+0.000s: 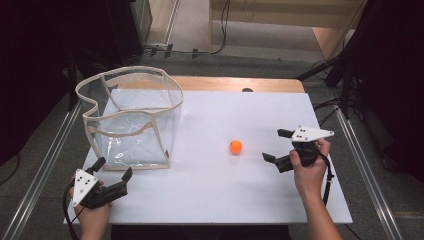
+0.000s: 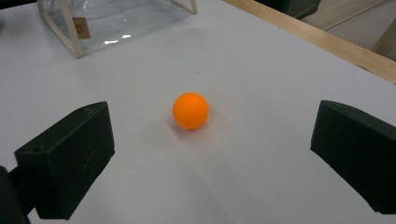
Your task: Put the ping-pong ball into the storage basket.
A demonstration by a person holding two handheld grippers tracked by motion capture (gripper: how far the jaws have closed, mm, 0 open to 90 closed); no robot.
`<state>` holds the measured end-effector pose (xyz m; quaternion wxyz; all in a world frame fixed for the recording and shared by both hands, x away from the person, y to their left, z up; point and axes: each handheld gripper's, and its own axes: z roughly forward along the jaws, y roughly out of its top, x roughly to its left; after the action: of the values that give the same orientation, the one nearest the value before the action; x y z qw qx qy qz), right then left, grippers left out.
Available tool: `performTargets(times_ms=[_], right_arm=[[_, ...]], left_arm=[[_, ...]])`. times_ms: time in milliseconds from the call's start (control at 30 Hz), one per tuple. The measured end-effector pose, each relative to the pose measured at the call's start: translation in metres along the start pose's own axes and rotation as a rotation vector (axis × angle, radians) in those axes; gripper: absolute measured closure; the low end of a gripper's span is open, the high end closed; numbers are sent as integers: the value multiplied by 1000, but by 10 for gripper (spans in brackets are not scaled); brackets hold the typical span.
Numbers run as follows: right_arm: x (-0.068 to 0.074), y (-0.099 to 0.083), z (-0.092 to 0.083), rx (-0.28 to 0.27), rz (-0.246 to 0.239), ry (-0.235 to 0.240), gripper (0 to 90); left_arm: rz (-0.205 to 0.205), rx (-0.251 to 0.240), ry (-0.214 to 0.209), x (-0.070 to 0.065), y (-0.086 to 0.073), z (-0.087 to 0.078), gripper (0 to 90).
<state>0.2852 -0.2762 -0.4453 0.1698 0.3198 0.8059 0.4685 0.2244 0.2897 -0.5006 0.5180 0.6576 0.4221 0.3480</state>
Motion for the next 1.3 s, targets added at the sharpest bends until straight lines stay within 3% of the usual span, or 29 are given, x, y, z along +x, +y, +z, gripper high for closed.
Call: performTargets(times_ms=[567, 1300], right_arm=[[-5, 22, 23, 19, -7, 34, 0], [-6, 49, 60, 123, -50, 82, 0]], left_arm=[[-2, 2, 0, 1, 0, 0, 61], [-5, 2, 1, 1, 0, 0, 61]])
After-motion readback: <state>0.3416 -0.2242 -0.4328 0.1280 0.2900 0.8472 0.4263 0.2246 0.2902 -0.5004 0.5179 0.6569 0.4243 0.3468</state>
